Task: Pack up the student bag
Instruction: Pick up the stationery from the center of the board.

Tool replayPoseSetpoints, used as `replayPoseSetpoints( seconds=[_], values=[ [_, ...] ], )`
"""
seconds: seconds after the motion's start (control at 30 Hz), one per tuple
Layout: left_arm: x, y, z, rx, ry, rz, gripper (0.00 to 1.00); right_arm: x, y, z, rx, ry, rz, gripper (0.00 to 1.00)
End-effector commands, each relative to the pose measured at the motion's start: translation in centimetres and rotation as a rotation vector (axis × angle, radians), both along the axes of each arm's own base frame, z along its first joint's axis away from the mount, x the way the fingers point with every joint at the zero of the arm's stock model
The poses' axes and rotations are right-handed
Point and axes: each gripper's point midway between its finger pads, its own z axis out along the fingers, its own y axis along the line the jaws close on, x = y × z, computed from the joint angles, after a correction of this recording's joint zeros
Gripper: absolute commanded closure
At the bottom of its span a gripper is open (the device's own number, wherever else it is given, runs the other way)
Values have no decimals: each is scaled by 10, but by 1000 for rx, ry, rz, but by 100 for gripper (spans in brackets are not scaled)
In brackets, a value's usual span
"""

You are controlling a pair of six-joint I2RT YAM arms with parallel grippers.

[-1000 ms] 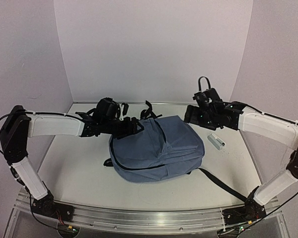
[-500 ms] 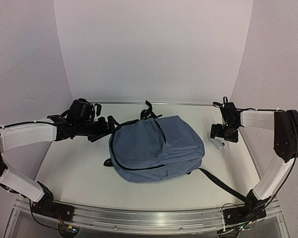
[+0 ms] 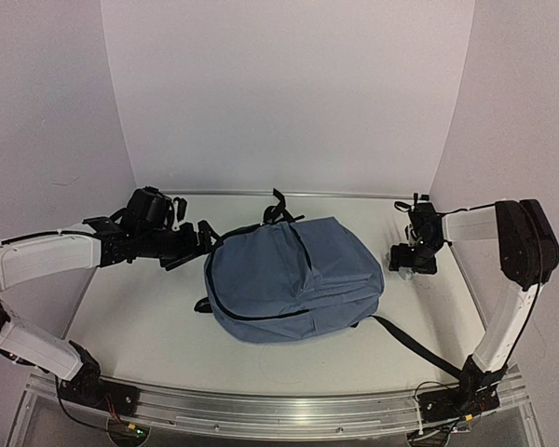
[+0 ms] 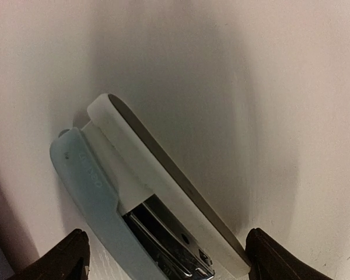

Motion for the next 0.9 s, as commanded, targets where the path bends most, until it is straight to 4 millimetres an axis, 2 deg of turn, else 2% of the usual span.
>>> replayPoseSetpoints(
  seconds=[0.0, 0.1, 0.27, 0.43, 0.5, 0.57, 0.7, 0.73, 0.87],
  values=[
    [2, 2, 7, -9, -18, 8, 3, 13, 5, 4, 6, -32, 24, 17],
    [1, 0, 6, -13, -8, -2, 2, 15, 3, -2, -7, -21, 23, 30],
    [-2, -1, 6, -18, 2, -9, 2, 19, 4, 2, -13, -34, 30, 45],
    [-5, -14, 14, -43, -24, -102, 5, 21, 12, 20, 14, -76, 38, 69],
    [-8, -26, 27, -80, -62, -178, 8, 23, 17, 38, 29, -117, 38, 79],
    [-11, -38, 44, -121, -115, -249, 10, 23, 24, 63, 48, -171, 41, 86],
    [-21, -63, 80, -149, -234, -369, 11, 15, 50, 142, 145, -323, 69, 92],
    [-25, -72, 90, -159, -263, -400, 11, 9, 65, 168, 200, -373, 94, 93],
    [-42, -103, 126, -253, -363, -524, 11, -23, 129, 242, 405, -490, 237, 97]
  ],
)
